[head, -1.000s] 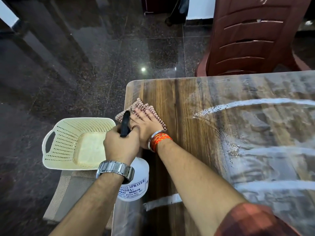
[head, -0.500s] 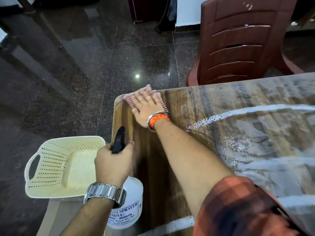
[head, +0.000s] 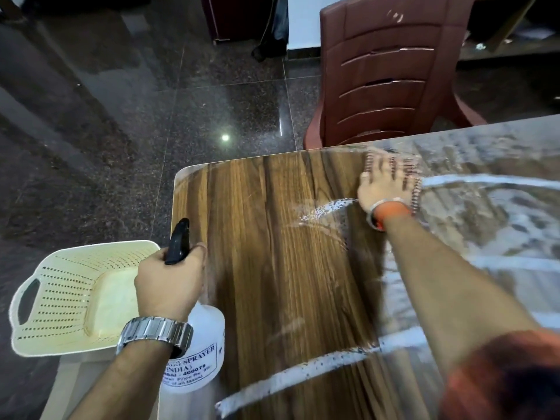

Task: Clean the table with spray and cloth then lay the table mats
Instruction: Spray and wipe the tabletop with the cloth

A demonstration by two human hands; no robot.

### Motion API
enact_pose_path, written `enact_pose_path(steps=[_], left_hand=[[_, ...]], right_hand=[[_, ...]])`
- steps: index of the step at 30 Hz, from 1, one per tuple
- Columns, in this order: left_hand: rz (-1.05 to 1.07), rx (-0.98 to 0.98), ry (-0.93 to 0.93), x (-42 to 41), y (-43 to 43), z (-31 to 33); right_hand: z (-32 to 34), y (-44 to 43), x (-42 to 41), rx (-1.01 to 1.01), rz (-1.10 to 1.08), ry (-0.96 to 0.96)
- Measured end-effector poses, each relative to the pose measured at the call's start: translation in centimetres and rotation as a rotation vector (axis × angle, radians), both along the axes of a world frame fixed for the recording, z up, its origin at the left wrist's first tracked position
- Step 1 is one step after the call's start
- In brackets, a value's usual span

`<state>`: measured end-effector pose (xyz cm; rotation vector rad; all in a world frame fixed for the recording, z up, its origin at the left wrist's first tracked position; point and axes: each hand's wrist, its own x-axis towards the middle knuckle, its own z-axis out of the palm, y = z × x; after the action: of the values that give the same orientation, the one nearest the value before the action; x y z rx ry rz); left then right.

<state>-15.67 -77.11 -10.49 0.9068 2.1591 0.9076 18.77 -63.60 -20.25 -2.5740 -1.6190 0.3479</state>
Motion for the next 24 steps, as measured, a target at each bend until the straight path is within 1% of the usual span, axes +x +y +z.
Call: enact_pose_path(steps=[2,5,7,8,9,11,15,16,18,20,21,22,24], left_hand=[[-0.005,0.0,0.013,0.0,-0.2,-0.1],[0.002,-0.01,0.006,0.6,-0.4,-0.1],[-0.005,-0.009,0.011,1.1,-0.6,0.0],[-0.015,-0.007,0.016,1.4,-0.8,0.1],[-0.029,-0.006,0.016,1.7,-1.0,0.2],[-0.051,-0.014,0.012,2.3,-1.7,0.4],[-0.072,-0.034,-0.007,3.1,-3.6,1.0],[-0.079,-0.04,-0.014,3.2,-4.3,1.2],[-0.085,-0.059,-0.021,3.4,-5.6,1.3],[-0.083,-0.066,-0.031,3.4,-7.3,1.5],[-0.082,-0.07,-0.033,3.2,-8.1,1.6],[-0.088,-0.076,-0.035,3.0,-8.8,1.6],[-0.094,-0.087,-0.048,2.4,-9.9,2.0]], right_hand=[[0.2,-1.7,-5.0,0.036,0.186,-0.025],[0.5,-7.0,-13.5,0.101,0.599,-0.036],[0.7,-10.5,-16.3,0.093,0.781,0.003],[0.7,-11.6,-16.1,0.083,0.823,0.015],[0.7,-12.0,-15.0,0.089,0.833,0.014],[0.5,-11.9,-11.0,0.108,0.739,-0.023],[-0.5,-12.5,-0.7,0.076,0.235,-0.064],[-0.6,-13.1,0.9,0.049,0.136,-0.056],[-0.5,-13.9,1.6,-0.012,0.028,-0.02],[-0.4,-15.0,-1.4,0.011,0.019,-0.001],[-0.2,-15.8,-3.9,0.033,0.071,-0.005],[0.1,-16.9,-6.5,0.054,0.151,-0.012],[0.5,-20.4,-12.5,0.088,0.389,-0.019]])
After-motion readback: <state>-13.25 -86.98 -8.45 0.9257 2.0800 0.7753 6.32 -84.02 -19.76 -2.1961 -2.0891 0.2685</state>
